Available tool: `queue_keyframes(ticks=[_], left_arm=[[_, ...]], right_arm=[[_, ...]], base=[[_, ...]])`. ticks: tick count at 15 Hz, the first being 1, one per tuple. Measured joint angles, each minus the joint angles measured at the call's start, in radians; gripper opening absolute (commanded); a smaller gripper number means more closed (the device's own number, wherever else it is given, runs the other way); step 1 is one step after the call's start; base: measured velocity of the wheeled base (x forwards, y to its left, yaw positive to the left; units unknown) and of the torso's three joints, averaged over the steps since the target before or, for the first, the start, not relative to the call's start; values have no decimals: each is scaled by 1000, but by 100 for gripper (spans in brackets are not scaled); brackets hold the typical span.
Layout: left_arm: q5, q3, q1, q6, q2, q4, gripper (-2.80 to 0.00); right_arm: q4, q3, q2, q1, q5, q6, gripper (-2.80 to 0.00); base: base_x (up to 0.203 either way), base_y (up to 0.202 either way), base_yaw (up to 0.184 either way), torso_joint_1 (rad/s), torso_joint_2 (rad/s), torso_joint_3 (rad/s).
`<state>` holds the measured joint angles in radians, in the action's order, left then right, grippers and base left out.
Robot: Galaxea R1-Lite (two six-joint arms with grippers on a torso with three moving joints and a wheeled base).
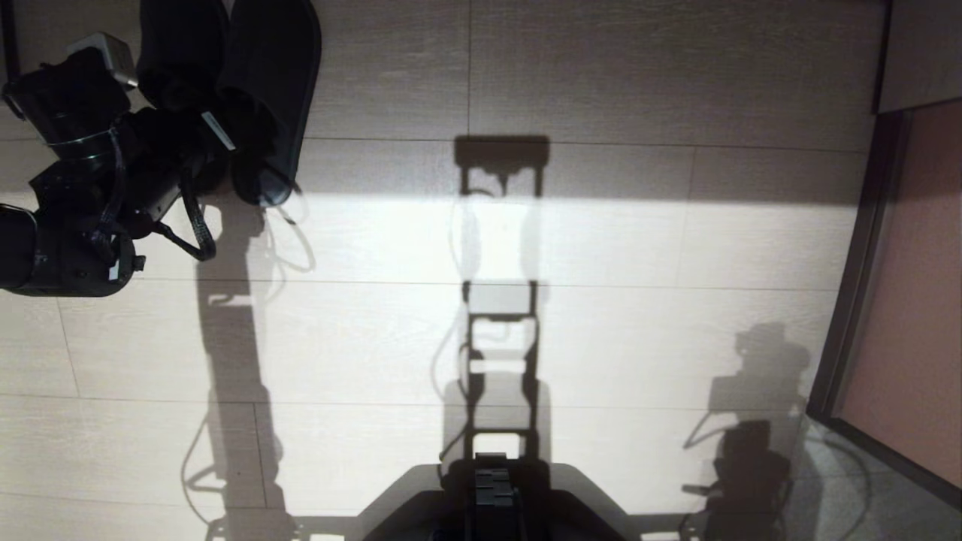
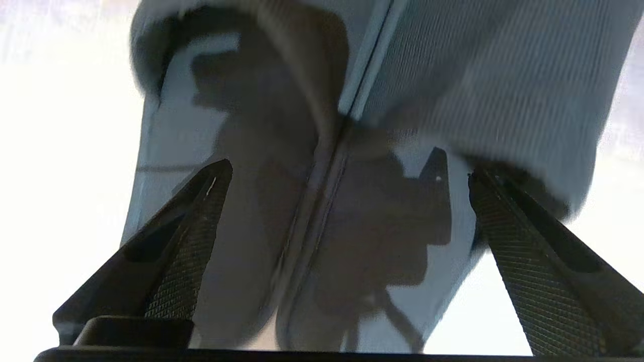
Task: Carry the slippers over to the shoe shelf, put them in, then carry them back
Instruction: Pick up the slippers on the floor
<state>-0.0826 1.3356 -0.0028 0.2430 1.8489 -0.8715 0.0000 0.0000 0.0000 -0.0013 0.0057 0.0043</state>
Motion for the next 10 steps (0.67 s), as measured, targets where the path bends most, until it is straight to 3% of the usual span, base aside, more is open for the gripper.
queue_keyframes(ticks=[10], left_arm=[[-1,141,0,-3,77,-12,0]], right_arm=[[0,0,0,0,0,0,-280]], base=[[0,0,0,0,0,0]])
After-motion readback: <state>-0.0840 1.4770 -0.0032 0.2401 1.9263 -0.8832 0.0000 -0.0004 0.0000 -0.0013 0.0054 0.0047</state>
